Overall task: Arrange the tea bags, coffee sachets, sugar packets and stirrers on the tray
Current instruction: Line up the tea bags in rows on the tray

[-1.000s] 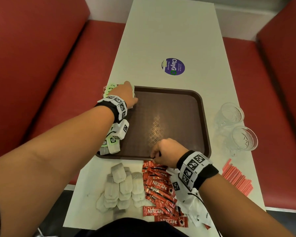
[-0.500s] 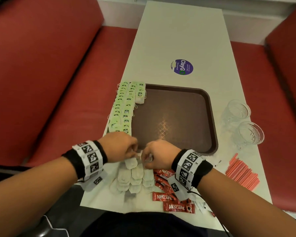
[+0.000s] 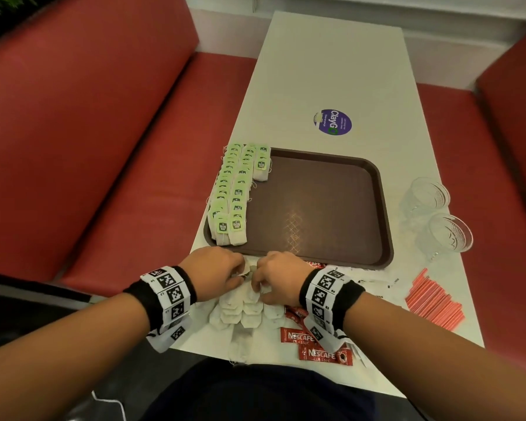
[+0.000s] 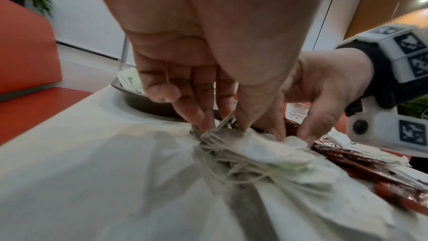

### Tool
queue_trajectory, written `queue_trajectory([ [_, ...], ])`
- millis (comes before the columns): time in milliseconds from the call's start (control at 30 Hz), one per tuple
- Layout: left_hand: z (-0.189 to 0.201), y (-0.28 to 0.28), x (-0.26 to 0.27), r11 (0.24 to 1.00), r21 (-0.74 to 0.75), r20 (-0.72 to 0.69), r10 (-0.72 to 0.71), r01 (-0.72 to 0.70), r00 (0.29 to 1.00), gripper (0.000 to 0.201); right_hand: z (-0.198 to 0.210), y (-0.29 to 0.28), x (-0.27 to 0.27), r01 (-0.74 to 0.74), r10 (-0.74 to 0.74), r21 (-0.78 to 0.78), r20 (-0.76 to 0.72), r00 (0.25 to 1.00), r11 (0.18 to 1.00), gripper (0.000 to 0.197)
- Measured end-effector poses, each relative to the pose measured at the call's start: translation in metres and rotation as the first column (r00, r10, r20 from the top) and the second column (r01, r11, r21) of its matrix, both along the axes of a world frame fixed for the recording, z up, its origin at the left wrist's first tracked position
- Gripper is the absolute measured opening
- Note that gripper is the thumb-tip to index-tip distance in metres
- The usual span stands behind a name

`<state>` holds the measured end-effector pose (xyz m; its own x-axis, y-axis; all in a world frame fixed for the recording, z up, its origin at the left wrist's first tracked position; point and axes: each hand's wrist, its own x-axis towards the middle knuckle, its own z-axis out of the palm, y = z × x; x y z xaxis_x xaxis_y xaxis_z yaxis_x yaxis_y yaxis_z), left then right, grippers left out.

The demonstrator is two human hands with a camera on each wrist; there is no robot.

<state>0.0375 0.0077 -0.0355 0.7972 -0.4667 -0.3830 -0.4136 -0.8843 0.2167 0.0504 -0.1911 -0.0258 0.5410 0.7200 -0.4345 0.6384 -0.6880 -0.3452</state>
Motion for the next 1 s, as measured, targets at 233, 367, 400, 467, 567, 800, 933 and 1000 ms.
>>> queue_trajectory([
  [233, -0.001, 0.004, 0.003, 0.997, -0.039, 0.004, 0.066, -0.066, 0.998, 0.020, -0.005, 0.003, 0.003, -0.026, 0.025, 0.105, 0.018, 1.000, 0.994, 0.017],
  [367, 0.007, 0.009, 0.011, 0.985, -0.140, 0.083, 0.110, -0.097, 0.991, 0.017, 0.000, -0.002, 0.012, 0.136, -0.136, 0.275, -0.018, 0.991, 0.952, 0.008],
  [400, 0.012, 0.010, 0.015, 0.978, -0.184, 0.109, 0.123, -0.101, 0.986, 0.015, 0.004, -0.003, 0.014, 0.176, -0.177, 0.316, -0.027, 0.984, 0.932, 0.008],
  [467, 0.022, 0.010, 0.021, 0.962, -0.251, 0.158, 0.146, -0.104, 0.977, 0.012, 0.009, -0.007, 0.018, 0.267, -0.263, 0.401, -0.067, 0.963, 0.876, 0.015],
  [567, 0.034, 0.009, 0.031, 0.952, -0.293, 0.202, 0.158, -0.094, 0.967, 0.008, 0.012, -0.012, 0.026, 0.439, -0.401, 0.456, -0.183, 0.898, 0.774, 0.026],
  [800, 0.048, -0.004, 0.048, 0.936, -0.351, 0.237, 0.117, -0.027, 0.964, 0.008, 0.014, -0.020, 0.044, 0.546, -0.461, 0.476, -0.294, 0.837, 0.689, 0.024],
  [933, 0.055, -0.014, 0.053, 0.914, -0.402, 0.246, 0.059, 0.046, 0.967, 0.007, 0.012, -0.020, 0.052, 0.491, -0.436, 0.516, -0.234, 0.869, 0.702, 0.027],
  [1000, 0.059, -0.015, 0.058, 0.903, -0.424, 0.291, 0.060, 0.073, 0.955, 0.008, 0.009, -0.019, 0.055, 0.477, -0.443, 0.546, -0.204, 0.873, 0.688, 0.011],
])
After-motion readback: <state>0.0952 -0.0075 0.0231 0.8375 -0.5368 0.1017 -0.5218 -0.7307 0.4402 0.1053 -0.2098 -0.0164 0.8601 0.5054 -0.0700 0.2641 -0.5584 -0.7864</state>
